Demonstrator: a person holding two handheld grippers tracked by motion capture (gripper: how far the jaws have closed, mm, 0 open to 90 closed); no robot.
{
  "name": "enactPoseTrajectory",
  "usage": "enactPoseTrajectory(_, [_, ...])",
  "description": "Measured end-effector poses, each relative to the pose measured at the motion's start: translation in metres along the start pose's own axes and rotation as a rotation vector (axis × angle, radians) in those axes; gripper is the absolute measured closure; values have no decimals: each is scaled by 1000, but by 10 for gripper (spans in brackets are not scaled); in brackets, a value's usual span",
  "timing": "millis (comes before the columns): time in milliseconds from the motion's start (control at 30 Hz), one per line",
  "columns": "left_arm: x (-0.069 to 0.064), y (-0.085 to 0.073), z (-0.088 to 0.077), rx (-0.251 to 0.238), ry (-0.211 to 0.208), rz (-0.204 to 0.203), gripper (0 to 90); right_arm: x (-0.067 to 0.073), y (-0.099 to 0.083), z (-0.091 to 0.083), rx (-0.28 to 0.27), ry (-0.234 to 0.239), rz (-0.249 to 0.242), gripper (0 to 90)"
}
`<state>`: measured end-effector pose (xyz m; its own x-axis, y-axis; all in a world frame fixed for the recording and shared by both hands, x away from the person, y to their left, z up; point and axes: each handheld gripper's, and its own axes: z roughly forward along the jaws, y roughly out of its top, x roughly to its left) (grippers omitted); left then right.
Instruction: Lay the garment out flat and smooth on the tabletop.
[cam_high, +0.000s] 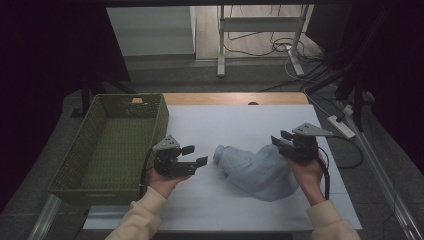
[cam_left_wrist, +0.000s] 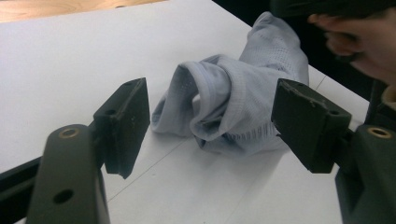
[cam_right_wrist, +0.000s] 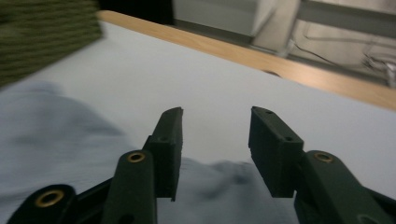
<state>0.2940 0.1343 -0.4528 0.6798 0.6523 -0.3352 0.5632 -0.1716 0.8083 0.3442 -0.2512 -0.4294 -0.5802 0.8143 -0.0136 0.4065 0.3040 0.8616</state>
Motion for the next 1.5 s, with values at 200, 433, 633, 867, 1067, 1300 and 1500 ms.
enactPoseTrajectory(200, [-1, 0, 0, 0, -1, 1, 282, 49, -3, -16, 5, 181, -85, 497])
enactPoseTrajectory(433, [-1, 1, 0, -5, -4, 1, 283, 91, -20, -16, 66, 334, -155, 490])
enactPoseTrajectory(633, [0, 0, 0, -5, -4, 2, 284, 115, -35, 0, 142, 408, -197, 494])
enactPoseTrajectory(867, [-1, 0, 1, 0, -5, 3, 283, 123, -47, 19, 189, 387, -232, 489])
enactPoseTrajectory(1067, [-1, 0, 1, -2, -5, 0, 283, 121, -47, 34, 194, 290, -291, 448])
enactPoseTrajectory(1300, [-1, 0, 1, -1, -6, 2, 283, 108, -48, 54, 252, 218, -266, 318])
enactPoseTrajectory(1500, [-1, 0, 1, 1, -5, 1, 283, 106, -53, 70, 308, 218, -253, 264])
